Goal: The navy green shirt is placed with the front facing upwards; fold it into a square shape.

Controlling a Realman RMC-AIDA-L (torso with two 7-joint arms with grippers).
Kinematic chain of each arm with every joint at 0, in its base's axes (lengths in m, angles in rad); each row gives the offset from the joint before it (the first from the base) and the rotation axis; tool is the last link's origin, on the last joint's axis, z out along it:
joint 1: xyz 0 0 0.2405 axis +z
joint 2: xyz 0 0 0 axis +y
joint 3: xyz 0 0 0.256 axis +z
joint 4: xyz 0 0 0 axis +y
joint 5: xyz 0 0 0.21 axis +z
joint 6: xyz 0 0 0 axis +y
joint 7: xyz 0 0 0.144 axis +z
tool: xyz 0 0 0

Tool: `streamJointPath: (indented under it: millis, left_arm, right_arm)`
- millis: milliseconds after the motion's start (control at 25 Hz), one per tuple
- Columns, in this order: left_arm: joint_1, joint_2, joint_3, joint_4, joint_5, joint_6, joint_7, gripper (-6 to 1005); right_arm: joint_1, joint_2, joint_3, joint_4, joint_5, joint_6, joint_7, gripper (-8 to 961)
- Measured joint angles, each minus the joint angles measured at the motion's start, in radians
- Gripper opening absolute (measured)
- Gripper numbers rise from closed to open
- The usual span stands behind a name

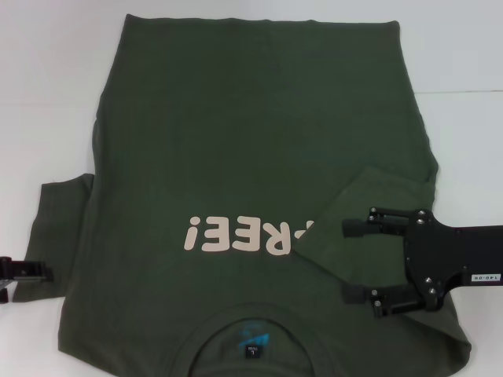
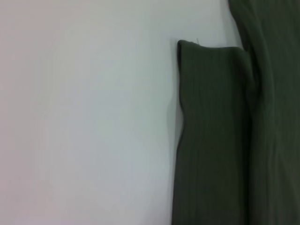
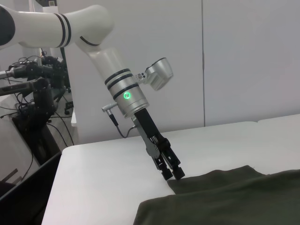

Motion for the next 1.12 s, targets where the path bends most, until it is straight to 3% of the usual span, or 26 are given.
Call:
streamJointPath:
  millis: [1120]
  left_arm:
    - [-0.013, 0.000, 0.005, -0.015, 0.012, 0.007, -0.006, 932]
  right_arm:
    - [0.008, 0.000, 0.000, 0.000, 0.001, 0.011, 0.011, 923]
